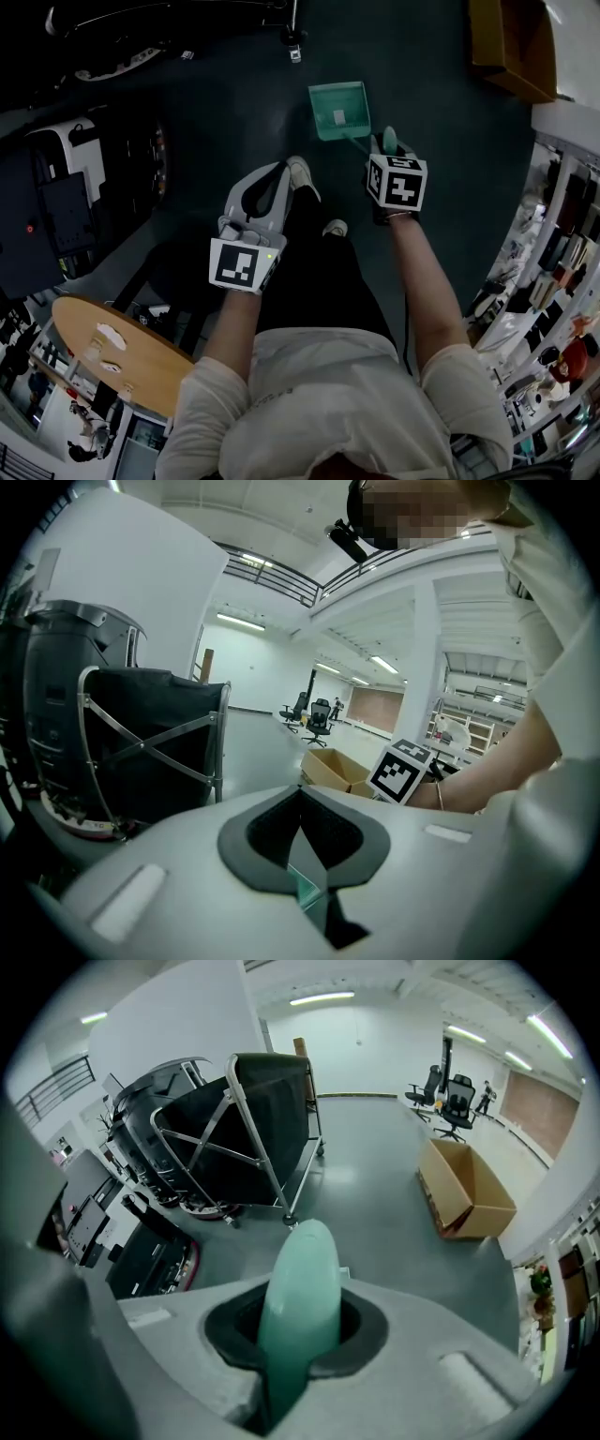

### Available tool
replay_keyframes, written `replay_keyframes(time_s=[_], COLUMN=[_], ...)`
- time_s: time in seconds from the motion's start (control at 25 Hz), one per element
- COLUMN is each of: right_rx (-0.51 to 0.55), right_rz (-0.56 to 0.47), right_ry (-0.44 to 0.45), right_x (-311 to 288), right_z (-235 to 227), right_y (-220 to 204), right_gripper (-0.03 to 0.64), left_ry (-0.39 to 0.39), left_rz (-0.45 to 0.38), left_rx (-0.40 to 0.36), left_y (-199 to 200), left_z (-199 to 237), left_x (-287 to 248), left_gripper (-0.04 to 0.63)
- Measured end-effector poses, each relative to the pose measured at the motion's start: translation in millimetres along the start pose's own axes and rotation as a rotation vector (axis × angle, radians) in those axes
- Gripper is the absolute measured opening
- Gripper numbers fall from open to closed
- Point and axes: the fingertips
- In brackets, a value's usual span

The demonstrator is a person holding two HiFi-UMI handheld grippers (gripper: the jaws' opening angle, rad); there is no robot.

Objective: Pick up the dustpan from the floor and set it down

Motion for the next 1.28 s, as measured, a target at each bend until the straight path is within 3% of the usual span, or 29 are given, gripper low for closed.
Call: replay_keyframes(time_s=[0.28,0.64,0.8,1.0,1.28], right_rx=[-0.043,0.019,0.041,0.076,0.056], right_rz=[-0.053,-0.214,-0.287,-0.322,-0.322], right_ry=[0.007,0.035,0.057,0.065,0.08], right_x=[58,222,283,334,376], right_z=[5,30,44,55,63], right_y=[-2,-29,-44,-75,-135], right_gripper=[0.026,0.025,0.025,0.025,0.025], left_ry=[-0.019,-0.001,-0.048,-0.094,-0.081], left_rz=[-0.023,-0.175,-0.197,-0.277,-0.293], left_rx=[-0.009,-0.057,-0.082,-0.139,-0.166], left_y=[20,74,85,105,96], left_z=[-16,-79,-119,-163,-189], left_x=[23,120,163,209,255], left_gripper=[0.017,0.017,0.017,0.017,0.017])
Point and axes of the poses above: the fingertips, and each gripper's own axes: x backward along the fingers, z to its left, y out of its top, and after that the axes turned 5 degrees about y, right-handed
